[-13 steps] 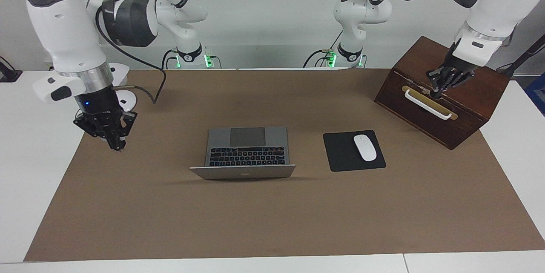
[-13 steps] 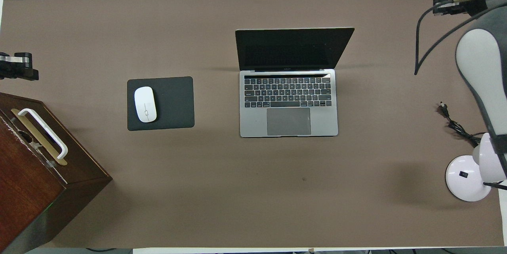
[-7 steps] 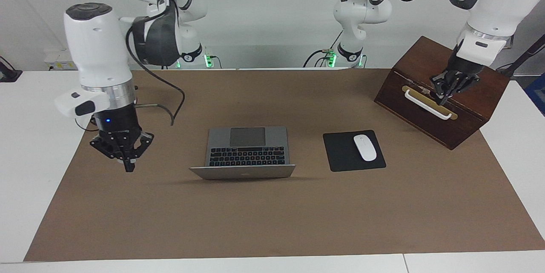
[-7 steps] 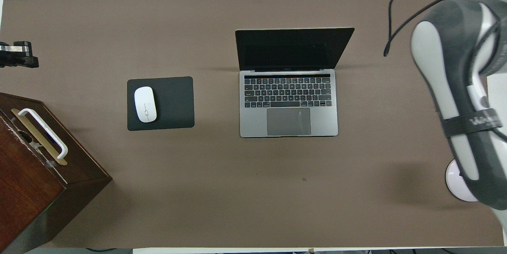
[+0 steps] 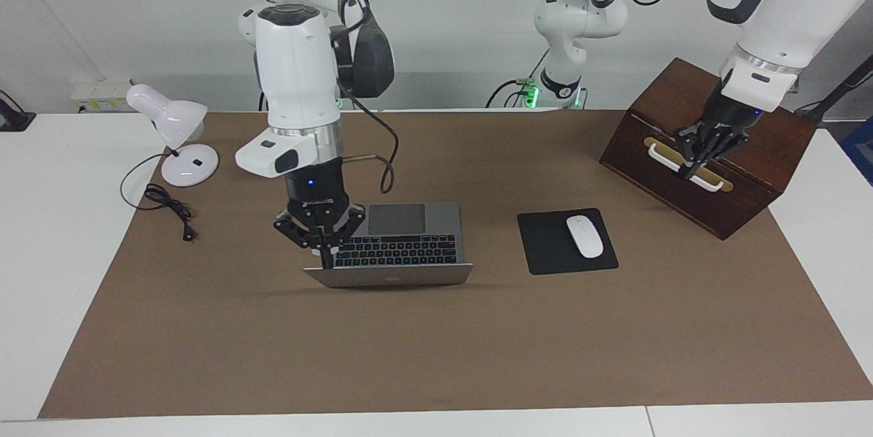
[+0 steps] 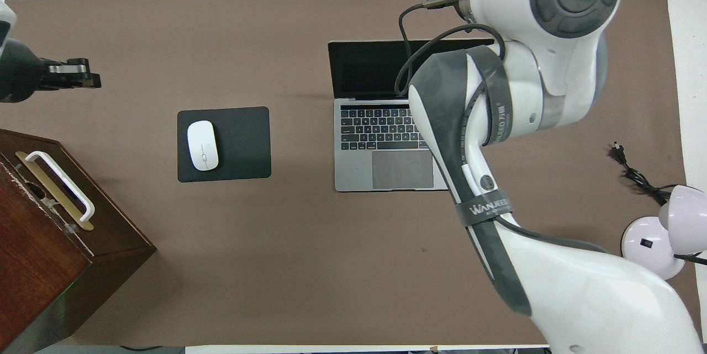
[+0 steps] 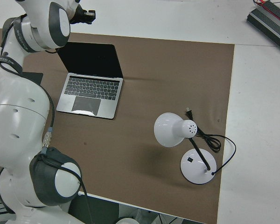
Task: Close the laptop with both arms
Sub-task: 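Swing the right gripper over the laptop screen while the left gripper advances, then move the left gripper to the laptop's near corner beside the keyboard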
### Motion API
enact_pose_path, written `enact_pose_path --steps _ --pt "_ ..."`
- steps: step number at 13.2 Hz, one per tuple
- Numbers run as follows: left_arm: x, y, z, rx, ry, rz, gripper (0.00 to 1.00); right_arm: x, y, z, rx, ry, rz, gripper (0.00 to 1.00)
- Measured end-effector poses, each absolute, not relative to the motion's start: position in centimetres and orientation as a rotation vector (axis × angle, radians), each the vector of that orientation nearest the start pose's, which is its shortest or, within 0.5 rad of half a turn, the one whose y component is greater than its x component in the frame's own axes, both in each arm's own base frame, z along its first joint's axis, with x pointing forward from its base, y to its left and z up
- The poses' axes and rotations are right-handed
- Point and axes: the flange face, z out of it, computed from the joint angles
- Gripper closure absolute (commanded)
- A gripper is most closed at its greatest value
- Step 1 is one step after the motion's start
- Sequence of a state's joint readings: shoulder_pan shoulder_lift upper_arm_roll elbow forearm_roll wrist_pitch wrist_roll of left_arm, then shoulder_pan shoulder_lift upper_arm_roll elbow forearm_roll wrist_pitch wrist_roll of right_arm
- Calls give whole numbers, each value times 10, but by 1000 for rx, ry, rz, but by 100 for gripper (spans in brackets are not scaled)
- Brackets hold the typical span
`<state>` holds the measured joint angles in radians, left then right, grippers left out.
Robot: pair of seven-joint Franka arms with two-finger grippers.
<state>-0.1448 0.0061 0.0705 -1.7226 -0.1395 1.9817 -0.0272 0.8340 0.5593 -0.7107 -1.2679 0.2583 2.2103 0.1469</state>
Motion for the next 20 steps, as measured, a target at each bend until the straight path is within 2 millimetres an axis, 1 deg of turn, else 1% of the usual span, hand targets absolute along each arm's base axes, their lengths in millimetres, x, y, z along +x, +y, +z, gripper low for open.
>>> enact_pose_path --steps 2,3,5,7,9,12,15,18,20 --pt "573 -88 567 -3258 98 -520 100 702 241 524 -3024 0 -776 100" --pt "564 -104 555 -3253 137 -581 100 704 243 518 -3013 19 -767 100" --pt "540 -132 528 -3238 210 -710 100 702 253 512 -3007 68 -765 100" --pt "514 -153 506 -3227 278 -803 100 699 263 510 -2994 96 -759 100" --pt "493 -173 492 -3212 358 -880 100 700 264 506 -2977 115 -741 100" --pt "470 -210 475 -3193 483 -978 100 703 258 496 -2995 130 -728 100" --pt "456 -248 447 -3173 600 -1041 100 704 254 492 -2997 141 -719 100" --pt "451 -277 420 -3155 676 -1070 100 704 253 488 -2996 116 -707 100" --pt "443 -298 404 -3143 743 -1087 100 703 254 486 -3005 88 -678 100"
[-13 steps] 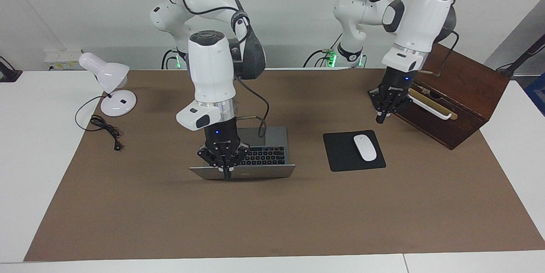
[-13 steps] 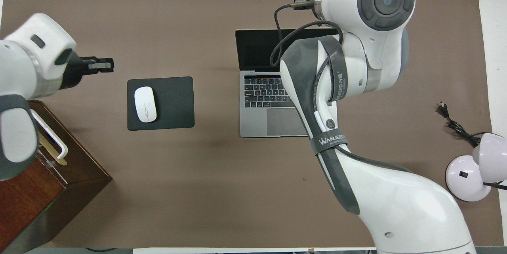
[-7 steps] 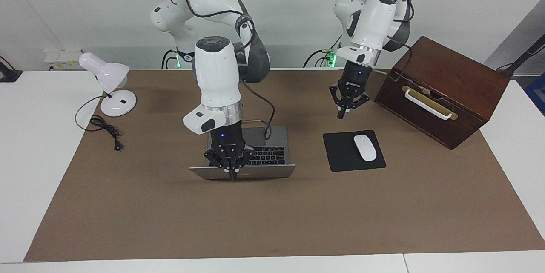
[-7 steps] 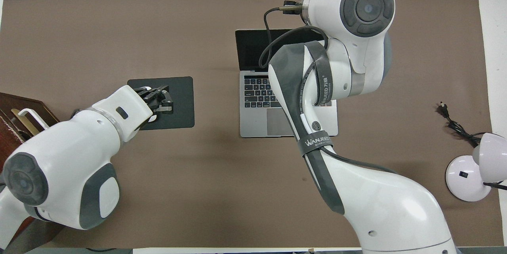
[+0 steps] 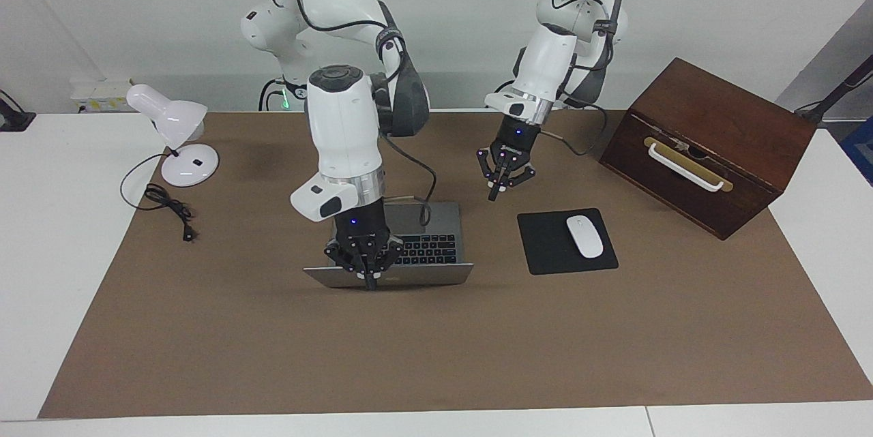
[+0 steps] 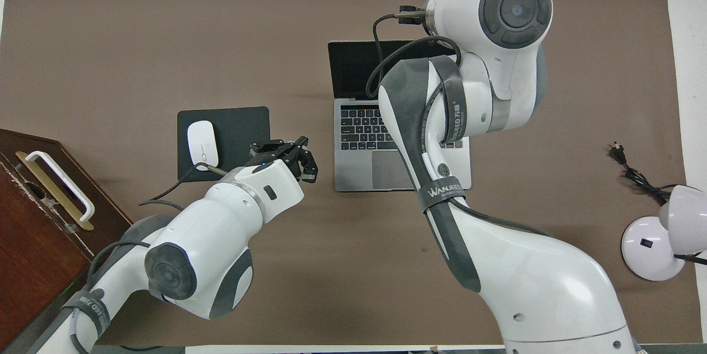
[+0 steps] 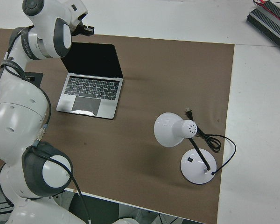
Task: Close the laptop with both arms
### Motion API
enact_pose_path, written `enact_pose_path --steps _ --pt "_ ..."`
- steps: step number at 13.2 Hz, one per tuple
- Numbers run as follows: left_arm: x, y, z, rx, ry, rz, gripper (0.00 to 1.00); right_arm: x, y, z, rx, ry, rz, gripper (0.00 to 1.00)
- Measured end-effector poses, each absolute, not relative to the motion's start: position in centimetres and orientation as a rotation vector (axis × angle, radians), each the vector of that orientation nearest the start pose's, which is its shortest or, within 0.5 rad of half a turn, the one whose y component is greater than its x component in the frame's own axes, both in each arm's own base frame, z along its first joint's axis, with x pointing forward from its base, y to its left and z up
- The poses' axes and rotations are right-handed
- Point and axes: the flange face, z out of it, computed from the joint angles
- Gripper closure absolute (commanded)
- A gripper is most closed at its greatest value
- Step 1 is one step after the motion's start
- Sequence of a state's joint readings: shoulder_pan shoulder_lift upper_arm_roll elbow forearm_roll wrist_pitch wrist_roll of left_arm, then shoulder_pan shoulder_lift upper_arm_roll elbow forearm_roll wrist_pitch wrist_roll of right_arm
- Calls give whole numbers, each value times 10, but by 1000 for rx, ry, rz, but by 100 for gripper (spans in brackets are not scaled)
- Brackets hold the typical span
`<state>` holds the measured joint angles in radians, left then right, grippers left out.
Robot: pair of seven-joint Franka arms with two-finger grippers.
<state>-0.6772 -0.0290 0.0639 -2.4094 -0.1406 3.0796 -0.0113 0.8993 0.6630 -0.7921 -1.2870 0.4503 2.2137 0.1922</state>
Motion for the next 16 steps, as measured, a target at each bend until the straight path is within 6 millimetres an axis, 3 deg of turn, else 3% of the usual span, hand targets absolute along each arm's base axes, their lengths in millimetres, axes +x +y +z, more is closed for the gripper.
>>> enact_pose_path --steps 2,6,9,12,16 --pt "434 -314 394 -3139 797 -1076 100 701 256 483 -3019 63 -642 100" --pt "427 -326 376 -3117 878 -1042 100 699 257 480 -3027 55 -619 100" --pt "422 -339 342 -3091 919 -1063 100 697 257 474 -3047 39 -560 100" --pt "419 -345 312 -3069 942 -1077 100 695 257 472 -3054 36 -535 100" --pt "418 -347 295 -3047 974 -1074 100 692 262 470 -3031 43 -496 100"
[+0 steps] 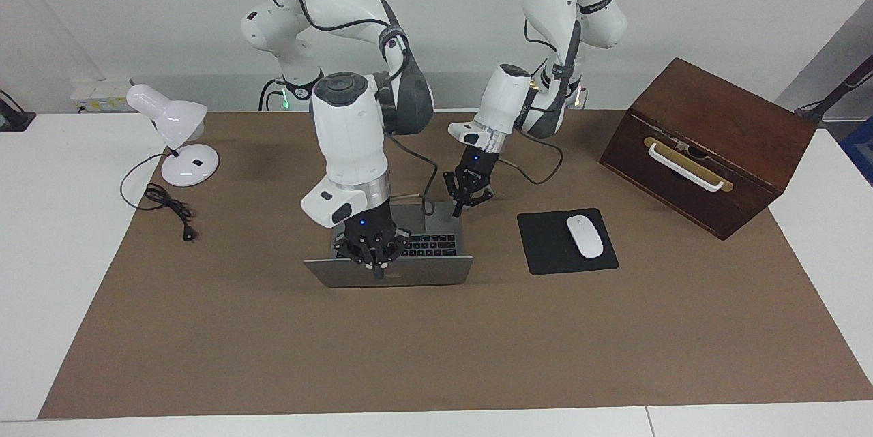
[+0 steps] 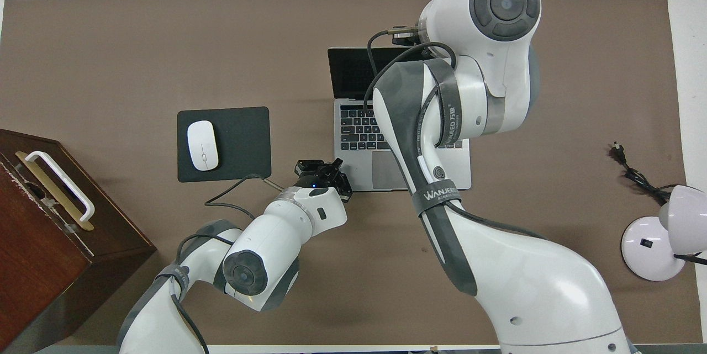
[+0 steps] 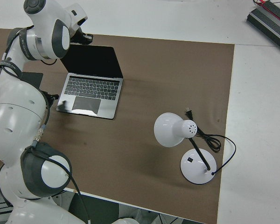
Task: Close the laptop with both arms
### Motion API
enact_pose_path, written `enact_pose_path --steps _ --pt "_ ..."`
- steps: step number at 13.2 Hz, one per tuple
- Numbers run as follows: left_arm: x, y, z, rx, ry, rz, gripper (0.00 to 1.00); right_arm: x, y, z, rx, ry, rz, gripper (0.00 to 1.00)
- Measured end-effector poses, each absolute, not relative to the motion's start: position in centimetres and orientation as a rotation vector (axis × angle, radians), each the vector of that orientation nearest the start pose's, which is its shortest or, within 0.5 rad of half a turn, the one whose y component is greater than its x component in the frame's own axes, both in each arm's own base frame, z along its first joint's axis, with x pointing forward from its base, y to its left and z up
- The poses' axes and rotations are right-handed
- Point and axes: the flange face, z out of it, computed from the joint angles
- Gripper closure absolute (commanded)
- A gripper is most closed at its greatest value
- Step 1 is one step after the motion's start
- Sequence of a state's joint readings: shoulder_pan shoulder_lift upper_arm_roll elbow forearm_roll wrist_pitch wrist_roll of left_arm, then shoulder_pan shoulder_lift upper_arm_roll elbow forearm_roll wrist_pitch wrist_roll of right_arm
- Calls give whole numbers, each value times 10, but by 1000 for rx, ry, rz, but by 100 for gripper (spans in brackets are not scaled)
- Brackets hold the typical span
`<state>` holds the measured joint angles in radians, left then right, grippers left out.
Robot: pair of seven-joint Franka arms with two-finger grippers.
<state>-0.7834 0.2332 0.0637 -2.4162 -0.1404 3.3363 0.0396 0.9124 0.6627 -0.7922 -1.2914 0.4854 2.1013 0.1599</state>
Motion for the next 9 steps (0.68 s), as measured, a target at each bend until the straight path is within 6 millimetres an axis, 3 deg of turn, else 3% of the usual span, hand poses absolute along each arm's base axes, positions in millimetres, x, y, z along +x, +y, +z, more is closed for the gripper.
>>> enact_pose_path --steps 4,9 --pt "411 -352 270 -3020 1008 -1102 100 692 262 470 -3031 43 -496 100" --pt "409 -352 269 -2988 1057 -1114 100 691 263 469 -3034 43 -482 100"
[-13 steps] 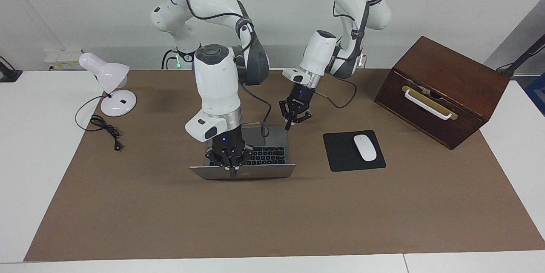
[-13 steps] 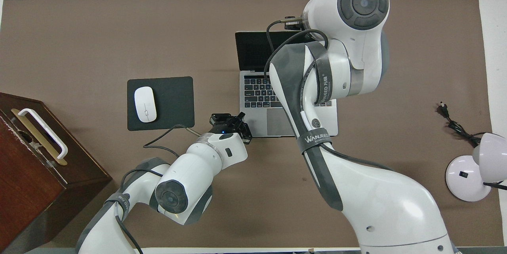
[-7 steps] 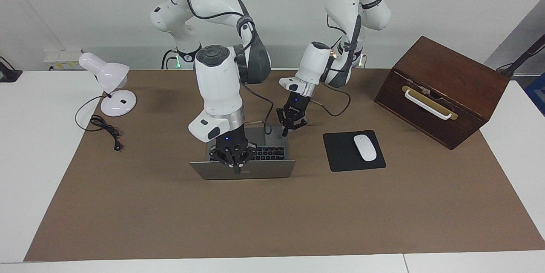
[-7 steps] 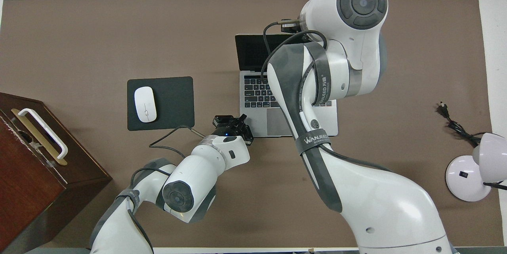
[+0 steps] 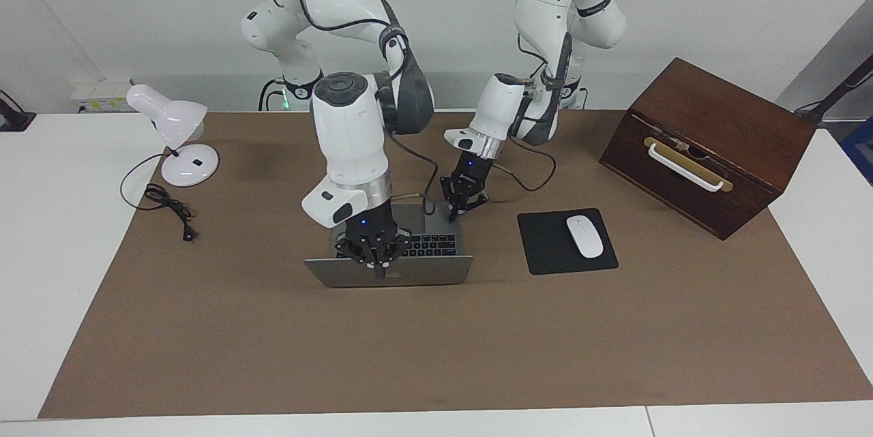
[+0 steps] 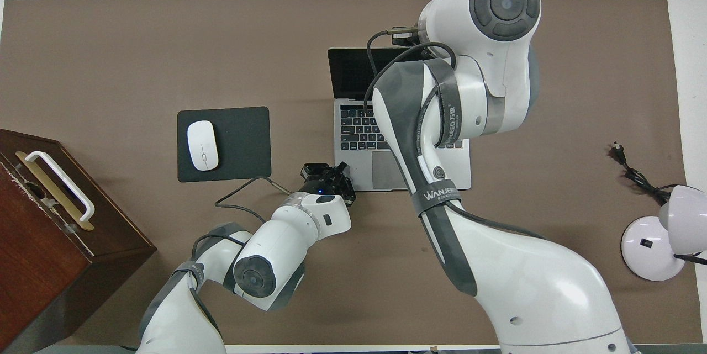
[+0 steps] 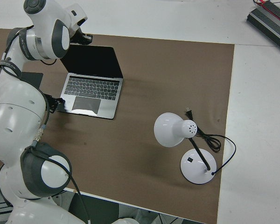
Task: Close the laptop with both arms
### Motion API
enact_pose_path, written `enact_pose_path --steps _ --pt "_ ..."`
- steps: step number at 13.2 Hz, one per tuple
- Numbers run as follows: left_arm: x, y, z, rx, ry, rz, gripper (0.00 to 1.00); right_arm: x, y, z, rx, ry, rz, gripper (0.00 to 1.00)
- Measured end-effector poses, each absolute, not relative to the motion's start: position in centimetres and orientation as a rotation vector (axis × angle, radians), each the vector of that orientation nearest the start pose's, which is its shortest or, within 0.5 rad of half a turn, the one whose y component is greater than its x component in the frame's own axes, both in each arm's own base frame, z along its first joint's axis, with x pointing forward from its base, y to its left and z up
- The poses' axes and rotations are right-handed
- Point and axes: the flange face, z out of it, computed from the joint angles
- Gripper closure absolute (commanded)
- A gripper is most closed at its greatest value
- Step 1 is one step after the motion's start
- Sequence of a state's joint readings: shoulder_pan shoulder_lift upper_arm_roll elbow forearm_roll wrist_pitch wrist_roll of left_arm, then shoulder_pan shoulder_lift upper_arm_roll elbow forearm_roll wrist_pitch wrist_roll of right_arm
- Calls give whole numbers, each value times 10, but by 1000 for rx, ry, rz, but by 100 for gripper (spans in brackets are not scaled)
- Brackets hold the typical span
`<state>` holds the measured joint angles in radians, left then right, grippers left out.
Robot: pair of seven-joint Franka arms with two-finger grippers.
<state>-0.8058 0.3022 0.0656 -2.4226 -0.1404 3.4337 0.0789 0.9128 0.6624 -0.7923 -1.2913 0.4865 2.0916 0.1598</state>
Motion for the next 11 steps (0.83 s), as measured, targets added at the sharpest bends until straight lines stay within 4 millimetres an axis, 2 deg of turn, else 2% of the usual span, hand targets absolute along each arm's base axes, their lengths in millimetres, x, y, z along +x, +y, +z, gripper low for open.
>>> enact_pose_path --steps 3,7,11 --pt "399 -344 265 -2948 1093 -1166 100 686 264 467 -3050 37 -402 100" --pt "397 -343 265 -2938 1107 -1170 100 670 263 469 -3069 28 -208 100" --pt "395 -342 264 -2924 1126 -1174 100 656 255 452 -3091 44 -2 100"
